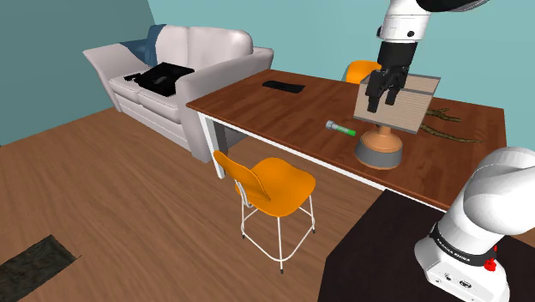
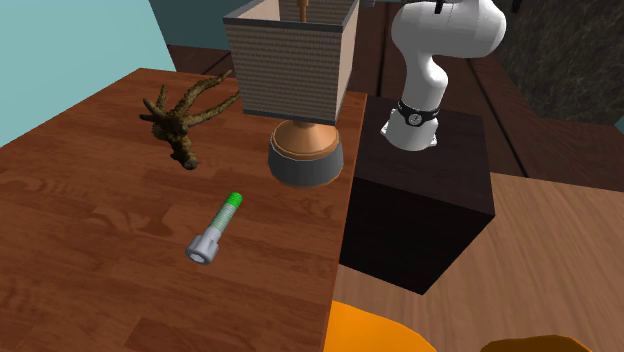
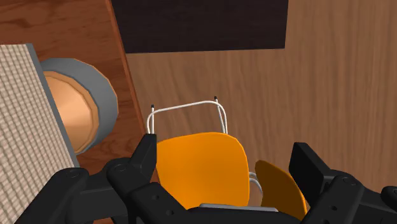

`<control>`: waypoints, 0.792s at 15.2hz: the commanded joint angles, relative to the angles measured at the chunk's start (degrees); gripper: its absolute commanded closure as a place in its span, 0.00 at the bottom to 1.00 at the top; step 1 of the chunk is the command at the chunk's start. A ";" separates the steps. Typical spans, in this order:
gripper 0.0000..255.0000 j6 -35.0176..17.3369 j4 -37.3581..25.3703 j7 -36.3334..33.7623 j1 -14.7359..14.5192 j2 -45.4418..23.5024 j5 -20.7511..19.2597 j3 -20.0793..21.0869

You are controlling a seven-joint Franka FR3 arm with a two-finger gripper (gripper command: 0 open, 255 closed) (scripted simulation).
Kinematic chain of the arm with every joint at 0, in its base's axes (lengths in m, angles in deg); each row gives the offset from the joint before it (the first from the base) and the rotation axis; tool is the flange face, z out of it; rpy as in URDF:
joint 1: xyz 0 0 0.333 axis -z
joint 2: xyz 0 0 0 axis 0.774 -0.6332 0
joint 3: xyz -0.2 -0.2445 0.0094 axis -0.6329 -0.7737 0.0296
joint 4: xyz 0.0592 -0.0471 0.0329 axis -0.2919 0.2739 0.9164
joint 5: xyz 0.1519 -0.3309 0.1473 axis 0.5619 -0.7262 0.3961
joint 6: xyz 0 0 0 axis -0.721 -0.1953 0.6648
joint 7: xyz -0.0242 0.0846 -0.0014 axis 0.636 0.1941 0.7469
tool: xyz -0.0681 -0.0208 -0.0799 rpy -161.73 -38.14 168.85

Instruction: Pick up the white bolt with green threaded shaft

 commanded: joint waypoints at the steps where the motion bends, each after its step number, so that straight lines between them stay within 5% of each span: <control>1: 0.00 0.00 0.00 0.00 0.00 0.00 0.00 0.00; 12: 0.00 -17.65 5.11 13.69 2.22 -11.51 -6.28 -9.38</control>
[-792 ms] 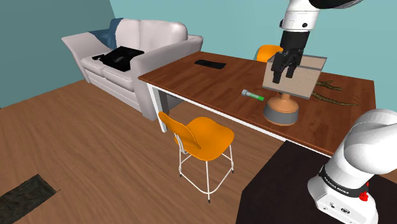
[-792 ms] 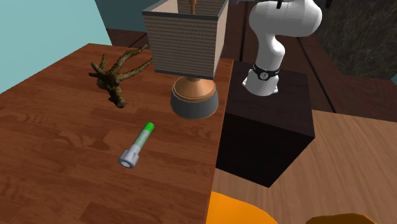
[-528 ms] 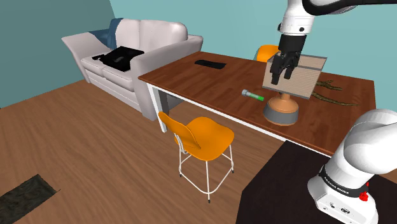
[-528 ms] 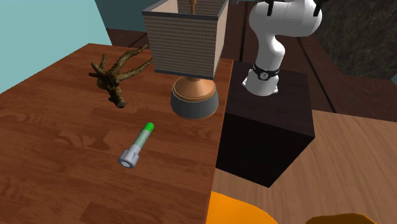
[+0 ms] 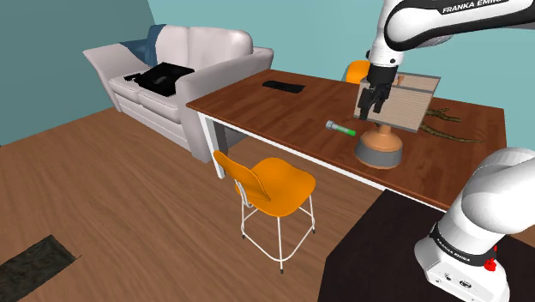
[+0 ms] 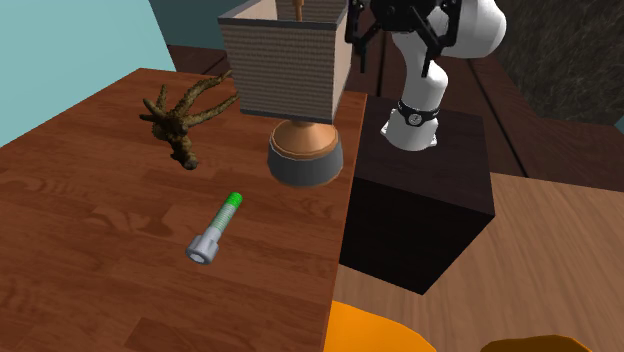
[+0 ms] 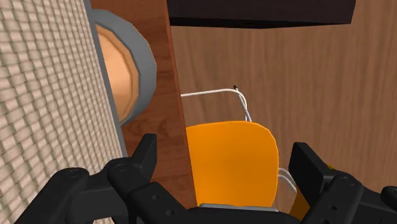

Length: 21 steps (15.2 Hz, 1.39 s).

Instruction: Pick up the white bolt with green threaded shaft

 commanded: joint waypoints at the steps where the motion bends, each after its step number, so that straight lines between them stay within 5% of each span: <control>1: 0.00 -3.47 0.28 2.47 0.30 -2.98 -0.77 -1.74; 11: 0.00 -18.34 -4.62 15.68 0.46 -21.67 0.21 -9.97; 21: 0.00 -27.05 -17.80 31.76 2.28 -44.34 10.78 -13.90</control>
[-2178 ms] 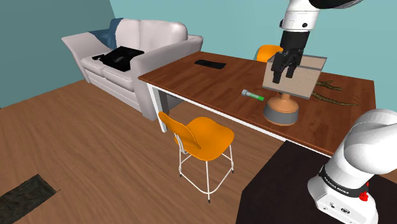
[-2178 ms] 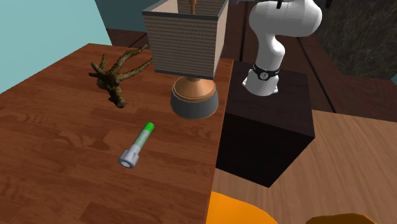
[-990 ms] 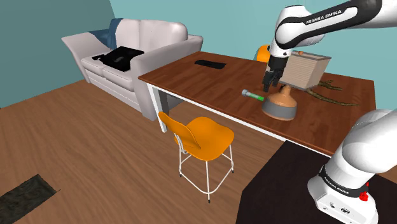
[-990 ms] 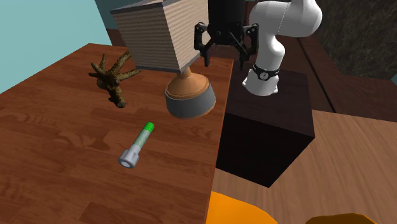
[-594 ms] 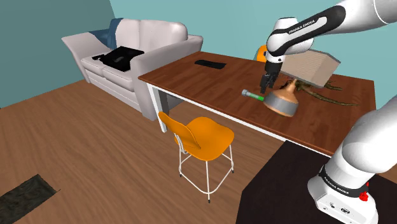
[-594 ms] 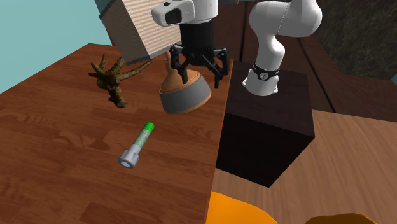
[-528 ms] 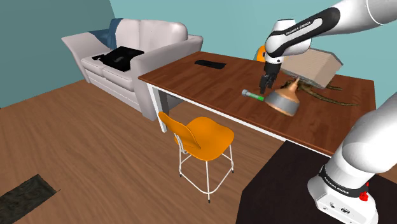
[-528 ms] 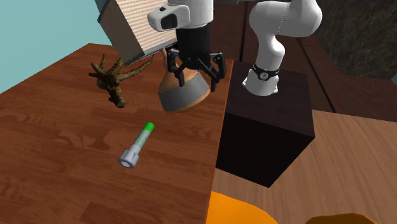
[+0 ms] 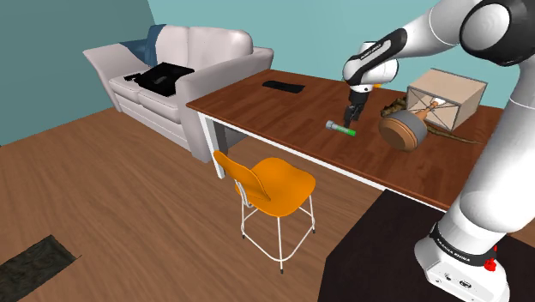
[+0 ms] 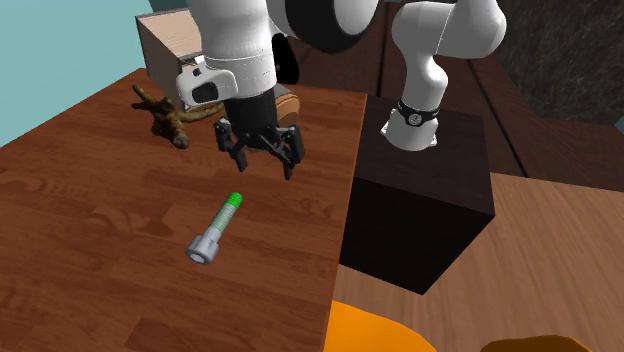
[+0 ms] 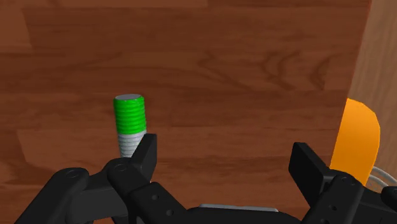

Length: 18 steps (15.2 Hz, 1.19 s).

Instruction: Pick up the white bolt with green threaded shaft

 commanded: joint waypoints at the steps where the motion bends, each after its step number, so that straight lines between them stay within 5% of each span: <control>1: 0.00 -1.20 -3.27 3.38 1.06 -4.74 2.66 0.00; 8: 0.00 -1.88 -18.03 11.74 6.64 -20.71 9.73 2.39; 18: 0.00 -5.91 -18.09 13.50 7.81 -25.00 11.94 3.89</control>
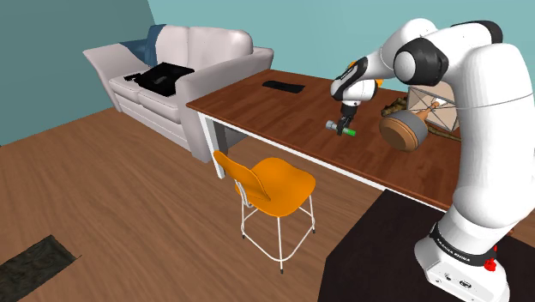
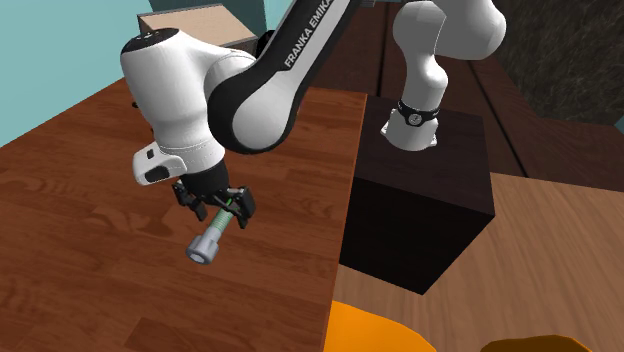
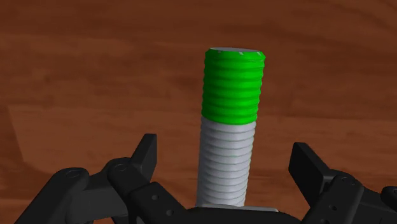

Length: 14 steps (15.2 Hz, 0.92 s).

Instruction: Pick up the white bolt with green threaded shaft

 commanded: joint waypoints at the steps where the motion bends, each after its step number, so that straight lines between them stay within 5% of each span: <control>1: 1.00 -0.24 0.06 0.17 0.11 -0.16 0.12 0.06; 14: 1.00 1.89 -0.10 -0.74 -0.47 1.92 -1.00 -0.69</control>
